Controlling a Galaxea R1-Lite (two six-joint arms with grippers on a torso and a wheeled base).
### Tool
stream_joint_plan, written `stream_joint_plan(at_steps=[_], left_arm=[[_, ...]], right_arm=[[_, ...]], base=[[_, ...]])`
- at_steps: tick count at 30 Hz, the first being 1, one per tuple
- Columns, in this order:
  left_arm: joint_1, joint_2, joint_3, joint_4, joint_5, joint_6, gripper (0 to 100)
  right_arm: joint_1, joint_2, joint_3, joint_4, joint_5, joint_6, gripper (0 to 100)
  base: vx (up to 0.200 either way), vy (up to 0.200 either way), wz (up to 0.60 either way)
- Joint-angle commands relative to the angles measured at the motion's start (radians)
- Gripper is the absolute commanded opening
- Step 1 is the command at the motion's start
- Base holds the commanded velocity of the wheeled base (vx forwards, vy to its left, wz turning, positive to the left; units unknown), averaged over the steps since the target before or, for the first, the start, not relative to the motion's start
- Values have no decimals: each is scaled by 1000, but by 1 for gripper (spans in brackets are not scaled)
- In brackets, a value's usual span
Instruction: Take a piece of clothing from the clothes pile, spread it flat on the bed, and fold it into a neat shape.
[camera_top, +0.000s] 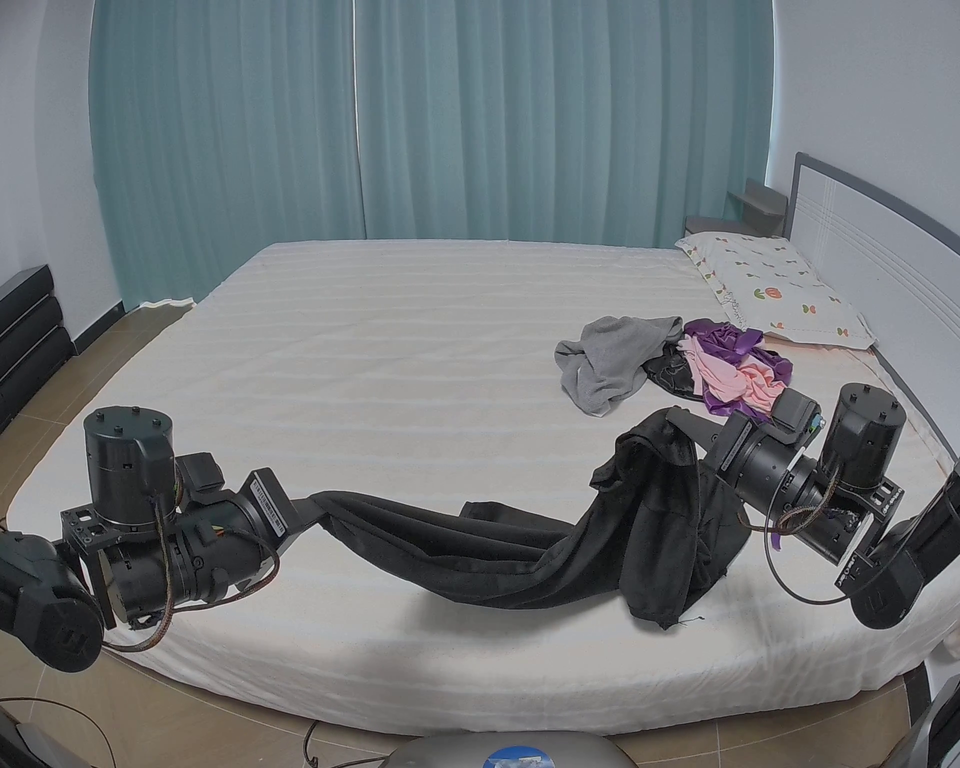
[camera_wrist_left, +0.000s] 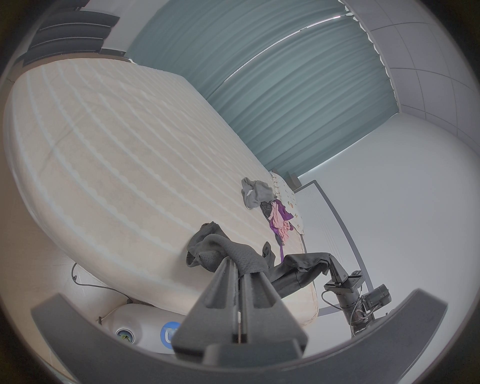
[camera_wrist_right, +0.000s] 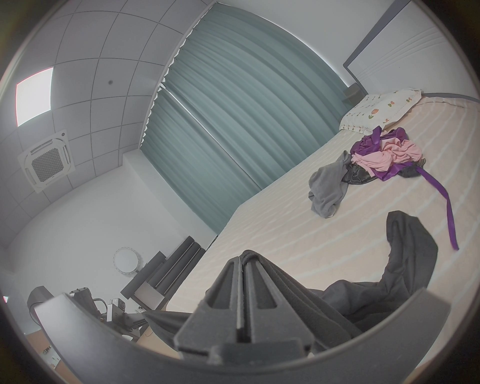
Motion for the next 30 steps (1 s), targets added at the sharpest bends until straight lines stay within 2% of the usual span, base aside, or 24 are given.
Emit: stream_joint_plan(at_steps=[1,26,30], left_arm=[[1,-5,0,0,0,0,0],[-1,-18,0,0,2,1,0],[-2,-15,0,-2,2,1,0]], right_arm=[[-1,-1,-1,0,0,1,0],[-1,-4,4,-20,-1,3,0],[-1,-4,4,-20,-1,3,0]], base=[[0,200,0],[0,200,0],[0,0,0]])
